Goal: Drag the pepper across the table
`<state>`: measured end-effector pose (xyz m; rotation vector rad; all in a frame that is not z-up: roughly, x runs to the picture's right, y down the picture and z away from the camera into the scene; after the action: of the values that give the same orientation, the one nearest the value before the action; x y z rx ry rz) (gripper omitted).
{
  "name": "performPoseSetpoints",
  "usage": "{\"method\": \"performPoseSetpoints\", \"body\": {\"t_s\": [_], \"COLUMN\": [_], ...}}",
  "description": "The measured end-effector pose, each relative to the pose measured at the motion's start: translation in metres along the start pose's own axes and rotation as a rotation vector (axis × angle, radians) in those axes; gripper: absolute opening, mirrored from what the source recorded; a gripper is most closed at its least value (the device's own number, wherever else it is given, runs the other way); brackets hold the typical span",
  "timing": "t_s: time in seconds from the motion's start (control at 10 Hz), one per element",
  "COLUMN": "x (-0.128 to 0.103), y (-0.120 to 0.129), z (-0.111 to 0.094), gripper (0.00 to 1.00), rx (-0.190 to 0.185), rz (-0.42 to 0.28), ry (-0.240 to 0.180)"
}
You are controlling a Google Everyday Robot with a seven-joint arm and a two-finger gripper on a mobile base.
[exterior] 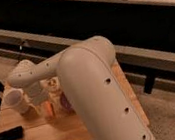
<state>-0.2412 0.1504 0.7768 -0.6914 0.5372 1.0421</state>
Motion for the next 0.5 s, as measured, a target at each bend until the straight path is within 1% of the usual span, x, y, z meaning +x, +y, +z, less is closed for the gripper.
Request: {"method": "performPoseSetpoints", "body": {"t_s": [0.2, 0.4, 0.5], "x": [-0.0013, -0.0020, -0.0020], "y": [-0.0014, -0.0017, -0.0017], "z": [0.0035, 0.0084, 0.0102], "gripper": [0.64, 0.50, 0.49], "rx": [0.002, 0.005, 0.006], "rz": [-0.001, -0.011, -0.013], "ry": [0.007, 0.016, 0.021]}}
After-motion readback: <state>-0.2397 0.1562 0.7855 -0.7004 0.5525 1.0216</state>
